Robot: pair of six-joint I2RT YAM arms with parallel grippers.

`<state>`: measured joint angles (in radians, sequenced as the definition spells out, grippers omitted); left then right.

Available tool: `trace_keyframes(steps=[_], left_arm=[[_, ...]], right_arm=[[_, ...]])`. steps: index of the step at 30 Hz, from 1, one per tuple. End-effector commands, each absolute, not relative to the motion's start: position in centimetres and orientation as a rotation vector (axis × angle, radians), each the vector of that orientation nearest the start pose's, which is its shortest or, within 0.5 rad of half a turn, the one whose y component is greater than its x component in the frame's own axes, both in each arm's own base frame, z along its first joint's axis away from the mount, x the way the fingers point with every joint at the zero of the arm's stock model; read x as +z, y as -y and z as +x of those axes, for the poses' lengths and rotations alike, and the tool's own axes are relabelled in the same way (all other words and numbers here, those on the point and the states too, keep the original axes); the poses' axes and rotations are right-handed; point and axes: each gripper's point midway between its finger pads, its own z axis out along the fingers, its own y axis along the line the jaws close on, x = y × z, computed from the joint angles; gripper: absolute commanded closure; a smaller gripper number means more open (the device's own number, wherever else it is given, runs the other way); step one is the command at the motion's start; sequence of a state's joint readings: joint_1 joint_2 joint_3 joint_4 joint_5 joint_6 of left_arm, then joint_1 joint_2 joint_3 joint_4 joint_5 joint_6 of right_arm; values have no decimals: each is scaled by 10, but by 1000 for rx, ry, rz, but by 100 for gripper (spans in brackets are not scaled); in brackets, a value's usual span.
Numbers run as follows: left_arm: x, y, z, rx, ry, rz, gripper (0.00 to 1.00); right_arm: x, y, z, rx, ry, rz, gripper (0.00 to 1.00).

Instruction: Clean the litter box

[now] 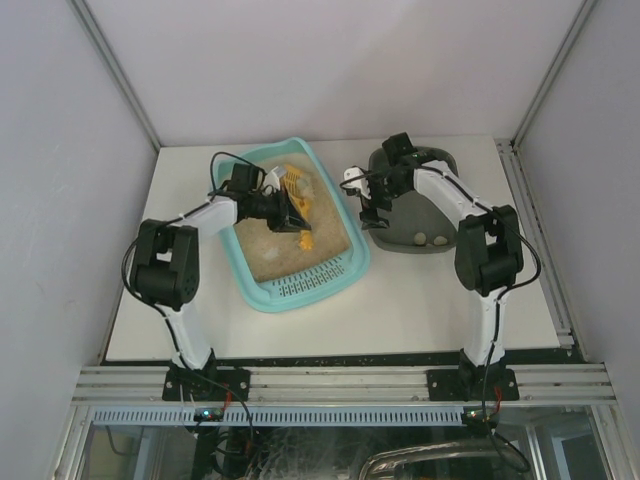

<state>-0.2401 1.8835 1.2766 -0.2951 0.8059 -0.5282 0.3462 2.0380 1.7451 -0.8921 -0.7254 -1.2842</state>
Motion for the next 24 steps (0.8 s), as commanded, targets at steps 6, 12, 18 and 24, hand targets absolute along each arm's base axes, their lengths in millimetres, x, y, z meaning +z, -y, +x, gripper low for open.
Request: trace_keyframes(steps=[6, 12, 18, 24], left_arm=[[149, 234, 345, -1338, -2397, 123, 100], [177, 232, 322, -1383, -2220, 162, 100], [238, 226, 287, -1553, -1700, 146, 100], [278, 225, 255, -1811, -1465, 190, 100]], right_arm=[[171, -242, 390, 627, -1498, -1760, 0], [181, -227, 380, 529, -1648, -1608, 0], [204, -205, 376, 461, -1824, -1412, 0], [204, -192, 343, 530, -1962, -1355, 0]])
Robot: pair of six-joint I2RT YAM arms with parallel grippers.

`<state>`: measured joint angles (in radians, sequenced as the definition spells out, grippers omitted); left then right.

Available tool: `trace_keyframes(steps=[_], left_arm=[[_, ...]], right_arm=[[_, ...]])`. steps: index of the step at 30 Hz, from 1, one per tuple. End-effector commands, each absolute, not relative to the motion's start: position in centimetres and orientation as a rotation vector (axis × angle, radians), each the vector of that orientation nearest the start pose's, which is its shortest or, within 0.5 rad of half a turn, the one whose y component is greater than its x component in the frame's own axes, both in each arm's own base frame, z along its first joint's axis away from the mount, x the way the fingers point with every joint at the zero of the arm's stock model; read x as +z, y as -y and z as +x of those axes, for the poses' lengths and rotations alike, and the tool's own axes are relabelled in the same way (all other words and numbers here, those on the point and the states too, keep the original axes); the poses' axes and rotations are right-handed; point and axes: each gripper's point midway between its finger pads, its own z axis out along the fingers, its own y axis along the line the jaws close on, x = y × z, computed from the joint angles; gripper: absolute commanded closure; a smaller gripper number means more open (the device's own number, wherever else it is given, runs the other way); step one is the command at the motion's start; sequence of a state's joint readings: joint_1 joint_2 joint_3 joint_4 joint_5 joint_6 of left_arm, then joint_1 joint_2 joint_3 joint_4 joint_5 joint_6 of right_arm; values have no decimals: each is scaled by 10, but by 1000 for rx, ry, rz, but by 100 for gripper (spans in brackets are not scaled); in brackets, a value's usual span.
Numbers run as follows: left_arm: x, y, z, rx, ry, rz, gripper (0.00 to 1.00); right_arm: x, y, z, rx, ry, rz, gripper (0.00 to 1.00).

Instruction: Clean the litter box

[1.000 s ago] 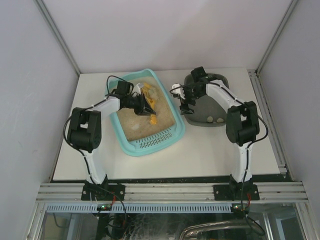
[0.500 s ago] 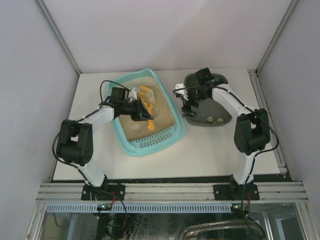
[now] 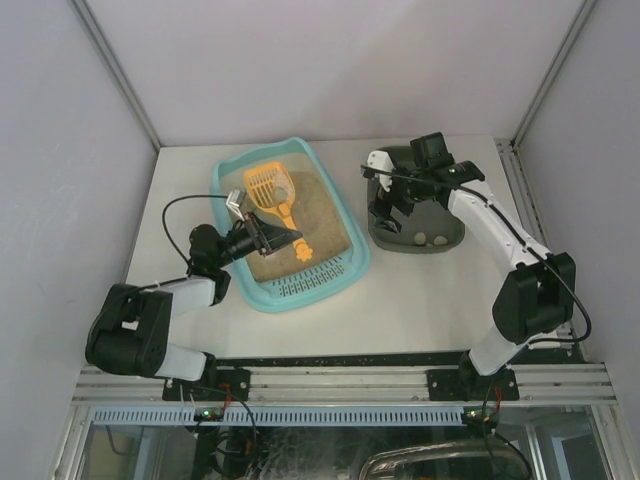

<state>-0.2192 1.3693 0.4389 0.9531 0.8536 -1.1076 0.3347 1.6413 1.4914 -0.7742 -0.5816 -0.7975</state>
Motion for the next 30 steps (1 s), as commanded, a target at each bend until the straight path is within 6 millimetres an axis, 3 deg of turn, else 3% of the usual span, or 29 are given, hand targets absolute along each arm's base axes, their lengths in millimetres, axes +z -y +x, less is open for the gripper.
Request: trace_keyframes(steps=[1, 4, 7, 10, 12, 15, 17, 19, 20, 22, 23, 25, 26, 28, 30], left_arm=[[278, 228, 250, -1811, -1463, 216, 100], [276, 227, 248, -1798, -1456, 197, 100], [261, 228, 261, -1831, -1526, 143, 100], [236, 193, 289, -1738, -1527, -159, 100], [238, 200, 286, -1785, -1556, -107, 100], [242, 182, 295, -1730, -1507, -219, 100], [262, 211, 285, -1852, -1543, -45, 100], [274, 206, 285, -1837, -1496, -48, 100], [273, 199, 290, -1792, -1484, -84, 100], [258, 219, 296, -1718, -1633, -15, 100], [259, 221, 296, -1656, -1643, 7, 100], [241, 187, 313, -1483, -1654, -190, 100], [234, 179, 318, -1425, -1685, -234, 100], [238, 204, 308, -1418, -1801, -56, 100], [254, 197, 303, -1449, -1725, -49, 100]], right_arm=[[202, -189, 339, 531, -1986, -1352, 0], [192, -179, 330, 526, -2081, -1328, 0], [184, -167, 321, 552, -2163, -1286, 0], [178, -157, 314, 595, -2218, -1224, 0], [173, -150, 309, 618, -2247, -1190, 0], [169, -142, 302, 651, -2283, -1147, 0], [167, -137, 298, 675, -2300, -1112, 0], [164, -132, 296, 689, -2313, -1080, 0], [163, -130, 295, 694, -2323, -1065, 0], [161, -125, 292, 715, -2338, -1034, 0], [159, -123, 290, 724, -2348, -1014, 0], [157, -119, 286, 745, -2368, -983, 0], [157, -117, 284, 757, -2378, -967, 0], [155, -112, 279, 773, -2396, -934, 0], [155, -106, 279, 772, -2402, -889, 0]])
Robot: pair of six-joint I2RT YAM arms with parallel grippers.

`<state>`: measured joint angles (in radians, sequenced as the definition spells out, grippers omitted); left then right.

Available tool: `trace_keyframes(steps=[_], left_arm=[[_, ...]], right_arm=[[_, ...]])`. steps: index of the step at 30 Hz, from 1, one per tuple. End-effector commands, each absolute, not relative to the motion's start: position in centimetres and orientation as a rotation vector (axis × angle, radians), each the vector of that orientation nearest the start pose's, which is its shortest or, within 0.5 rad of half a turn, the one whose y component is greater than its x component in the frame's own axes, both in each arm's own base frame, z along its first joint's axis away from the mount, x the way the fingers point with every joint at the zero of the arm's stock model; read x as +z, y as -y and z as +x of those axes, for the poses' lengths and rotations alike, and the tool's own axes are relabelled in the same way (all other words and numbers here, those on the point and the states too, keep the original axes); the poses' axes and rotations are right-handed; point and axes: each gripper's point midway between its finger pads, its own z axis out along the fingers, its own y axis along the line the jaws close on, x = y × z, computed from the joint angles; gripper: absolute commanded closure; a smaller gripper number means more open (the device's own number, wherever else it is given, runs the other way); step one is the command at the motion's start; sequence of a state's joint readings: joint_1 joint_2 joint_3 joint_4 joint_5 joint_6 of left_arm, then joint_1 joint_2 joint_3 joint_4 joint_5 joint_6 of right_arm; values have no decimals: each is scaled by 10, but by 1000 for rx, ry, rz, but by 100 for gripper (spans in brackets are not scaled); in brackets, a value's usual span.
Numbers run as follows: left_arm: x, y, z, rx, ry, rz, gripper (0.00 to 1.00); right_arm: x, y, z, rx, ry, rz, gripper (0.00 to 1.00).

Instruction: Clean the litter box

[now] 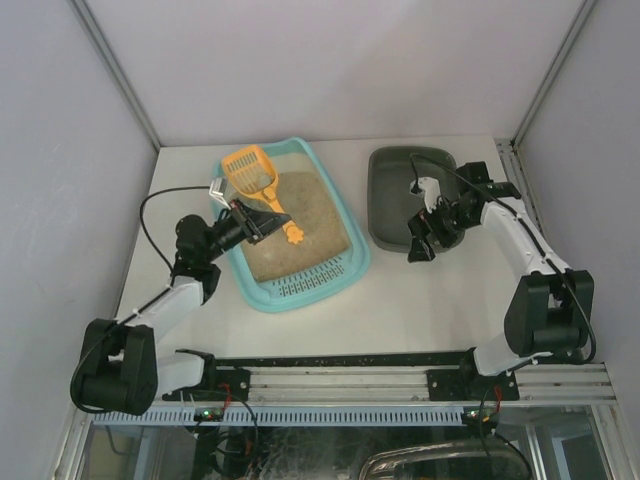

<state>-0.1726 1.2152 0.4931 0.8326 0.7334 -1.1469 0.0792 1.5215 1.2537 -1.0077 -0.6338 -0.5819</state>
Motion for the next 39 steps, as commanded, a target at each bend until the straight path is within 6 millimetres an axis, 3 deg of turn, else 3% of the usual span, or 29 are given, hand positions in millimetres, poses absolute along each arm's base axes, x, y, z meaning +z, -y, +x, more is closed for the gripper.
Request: trace_keyframes(steps=[1, 2, 3, 5, 7, 8, 10, 11, 13, 15, 16, 18, 19, 21, 22, 24, 25, 26, 27, 29, 31, 33, 36, 39], left_arm=[[258, 182, 308, -1446, -1671, -119, 100], [256, 172, 312, -1458, -1647, -202, 100], [253, 178, 312, -1499, -1675, -173, 100], [266, 202, 297, -1699, -1659, -78, 100], [276, 186, 293, -1827, -1482, -166, 100], [272, 191, 296, -1870, -1498, -182, 100], [270, 228, 279, -1971, -1580, 0, 100], [271, 235, 272, -1976, -1571, 21, 100], [270, 226, 279, -1923, -1538, -42, 100], [260, 240, 285, -1917, -1662, -13, 100], [266, 245, 278, -1922, -1649, 58, 100], [278, 230, 279, -1919, -1585, 29, 100], [271, 222, 291, -1886, -1618, -43, 100], [244, 231, 302, -1759, -1816, -25, 100], [242, 233, 297, -1712, -1847, 5, 100], [248, 215, 304, -1641, -1791, -93, 100], [235, 209, 313, -1553, -1850, -121, 100], [197, 209, 307, -1432, -2102, -178, 100], [206, 217, 304, -1377, -2113, -49, 100], [237, 224, 296, -1518, -1954, -9, 100], [214, 213, 299, -1458, -2071, -159, 100], [215, 208, 300, -1325, -2126, -71, 100], [231, 206, 294, -1397, -2036, -76, 100], [227, 204, 291, -1387, -2047, -82, 100]], right_arm=[[152, -103, 277, 778, -2412, -863, 0], [150, -101, 276, 785, -2417, -837, 0], [148, -99, 277, 790, -2416, -812, 0], [142, -98, 276, 809, -2424, -765, 0], [136, -97, 276, 811, -2435, -739, 0], [133, -96, 275, 808, -2438, -733, 0], [127, -94, 275, 796, -2440, -715, 0], [125, -93, 275, 790, -2439, -710, 0], [121, -90, 275, 775, -2443, -706, 0], [118, -88, 276, 762, -2446, -699, 0], [117, -86, 277, 751, -2445, -695, 0], [116, -84, 279, 726, -2444, -693, 0], [116, -83, 280, 713, -2440, -691, 0], [115, -81, 283, 686, -2437, -690, 0], [114, -80, 283, 679, -2439, -688, 0], [112, -79, 284, 673, -2443, -684, 0], [113, -80, 284, 676, -2442, -682, 0], [114, -81, 284, 680, -2437, -681, 0], [115, -84, 284, 691, -2430, -681, 0], [118, -93, 284, 703, -2406, -722, 0], [119, -107, 284, 665, -2363, -837, 0], [120, -121, 282, 610, -2293, -1006, 0], [125, -138, 281, 544, -2134, -1261, 0], [127, -150, 282, 539, -2042, -1403, 0]])
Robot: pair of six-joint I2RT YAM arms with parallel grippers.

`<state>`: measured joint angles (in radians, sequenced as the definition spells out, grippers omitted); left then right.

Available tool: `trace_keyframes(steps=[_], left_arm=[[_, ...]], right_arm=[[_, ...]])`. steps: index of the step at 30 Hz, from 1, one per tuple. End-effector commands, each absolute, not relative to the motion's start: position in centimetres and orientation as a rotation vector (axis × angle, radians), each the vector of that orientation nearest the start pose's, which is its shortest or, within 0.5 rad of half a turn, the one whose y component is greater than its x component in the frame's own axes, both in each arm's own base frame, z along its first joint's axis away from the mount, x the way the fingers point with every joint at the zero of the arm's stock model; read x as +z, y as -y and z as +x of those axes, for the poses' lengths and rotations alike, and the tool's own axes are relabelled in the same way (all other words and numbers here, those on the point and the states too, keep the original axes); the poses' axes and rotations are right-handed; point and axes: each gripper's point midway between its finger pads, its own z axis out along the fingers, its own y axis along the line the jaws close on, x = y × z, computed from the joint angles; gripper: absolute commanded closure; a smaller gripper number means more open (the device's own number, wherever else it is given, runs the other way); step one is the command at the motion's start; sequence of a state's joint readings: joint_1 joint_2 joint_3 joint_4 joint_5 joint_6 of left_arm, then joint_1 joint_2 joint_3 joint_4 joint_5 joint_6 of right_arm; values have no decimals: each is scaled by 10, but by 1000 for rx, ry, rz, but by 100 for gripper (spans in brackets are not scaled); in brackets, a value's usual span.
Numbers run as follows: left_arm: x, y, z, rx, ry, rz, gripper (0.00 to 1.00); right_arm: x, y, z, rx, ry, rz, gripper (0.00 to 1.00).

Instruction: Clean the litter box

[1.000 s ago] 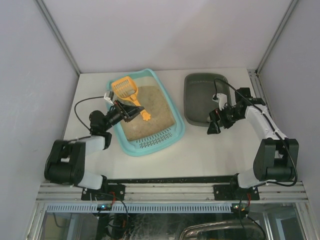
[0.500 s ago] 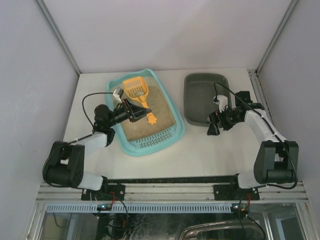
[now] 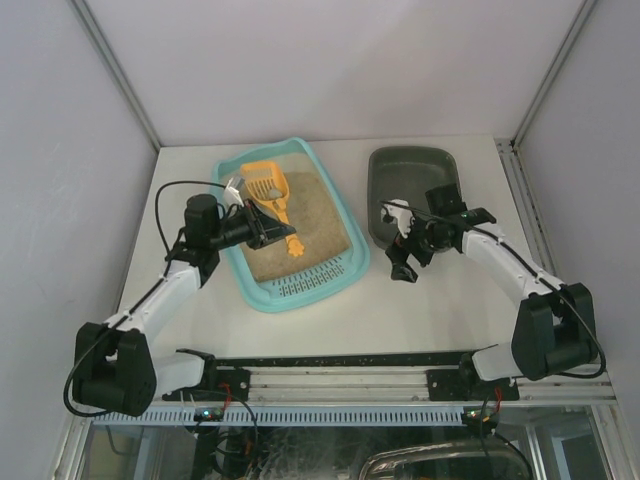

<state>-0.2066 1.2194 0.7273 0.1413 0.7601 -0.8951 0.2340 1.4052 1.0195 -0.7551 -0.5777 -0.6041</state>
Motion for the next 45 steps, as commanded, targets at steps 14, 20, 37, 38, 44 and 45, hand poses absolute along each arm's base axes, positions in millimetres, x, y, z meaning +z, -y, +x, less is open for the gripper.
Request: trace_keyframes(steps=[14, 20, 37, 38, 44, 45], left_arm=[[201, 228, 278, -1701, -2064, -158, 100], [271, 235, 250, -2071, -1690, 17, 100], [200, 210, 268, -1388, -2215, 85, 100], [211, 210, 268, -1458, -2151, 82, 100], [256, 210, 266, -1786, -1903, -21, 100], [273, 211, 263, -1858, -1824, -15, 100]], right_arm=[[101, -214, 278, 580, -2080, -1621, 0], [107, -241, 270, 675, -2100, -1625, 0], [139, -309, 233, 1121, -1992, -1578, 0], [141, -312, 229, 1150, -1993, -1573, 0], [147, -320, 223, 1235, -1977, -1552, 0], [148, -319, 224, 1224, -1970, -1554, 0]])
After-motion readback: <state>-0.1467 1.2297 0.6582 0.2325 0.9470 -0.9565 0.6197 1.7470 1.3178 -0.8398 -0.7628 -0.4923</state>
